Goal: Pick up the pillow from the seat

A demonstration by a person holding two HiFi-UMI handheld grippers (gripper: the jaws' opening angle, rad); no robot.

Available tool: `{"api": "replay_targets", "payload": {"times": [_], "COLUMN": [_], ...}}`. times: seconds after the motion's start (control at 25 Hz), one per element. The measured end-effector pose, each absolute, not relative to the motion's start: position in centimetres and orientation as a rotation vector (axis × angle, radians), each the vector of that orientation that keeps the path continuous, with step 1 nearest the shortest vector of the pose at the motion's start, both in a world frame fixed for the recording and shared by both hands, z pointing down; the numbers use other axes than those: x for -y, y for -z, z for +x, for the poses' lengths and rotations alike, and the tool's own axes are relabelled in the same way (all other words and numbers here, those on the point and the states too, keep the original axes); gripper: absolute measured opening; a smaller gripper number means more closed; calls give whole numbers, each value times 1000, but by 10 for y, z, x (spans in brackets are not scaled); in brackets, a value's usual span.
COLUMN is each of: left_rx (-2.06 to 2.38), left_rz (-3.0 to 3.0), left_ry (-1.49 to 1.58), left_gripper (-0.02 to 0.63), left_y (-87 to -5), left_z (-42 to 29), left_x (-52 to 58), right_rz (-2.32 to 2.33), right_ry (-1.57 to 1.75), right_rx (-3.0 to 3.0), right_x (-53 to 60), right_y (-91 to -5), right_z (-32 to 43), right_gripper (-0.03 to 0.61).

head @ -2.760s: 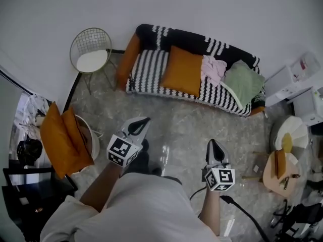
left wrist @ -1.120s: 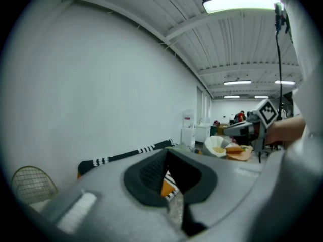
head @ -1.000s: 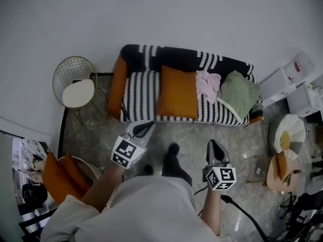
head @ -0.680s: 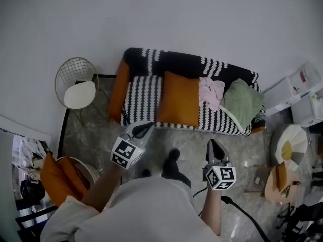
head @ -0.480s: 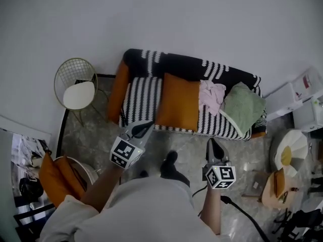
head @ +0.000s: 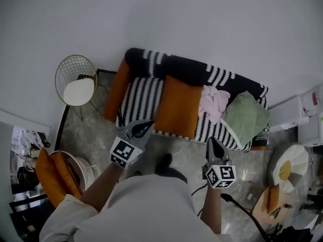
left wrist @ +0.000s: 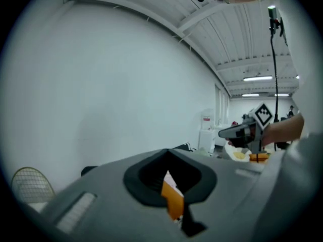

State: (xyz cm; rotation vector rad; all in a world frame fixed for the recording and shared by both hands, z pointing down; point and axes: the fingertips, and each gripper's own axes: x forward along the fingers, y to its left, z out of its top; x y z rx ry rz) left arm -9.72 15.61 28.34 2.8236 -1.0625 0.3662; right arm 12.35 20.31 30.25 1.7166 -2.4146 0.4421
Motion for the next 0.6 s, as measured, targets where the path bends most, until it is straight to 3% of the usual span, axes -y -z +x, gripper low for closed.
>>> {"api": "replay_targets", "payload": {"times": [0.6], "left_rx": [1199], "left_rz": [2686], "left_ry": [-386], "left_gripper": [-2], "left_y": [-326], "left_z": [-26], "left_x": [-87], "right_rz": [1520], "right_ry": [-503], "right_rx": [2462], "right_x": [-119], "right_y": [-356], "right_z": [199], "right_gripper": [7]}}
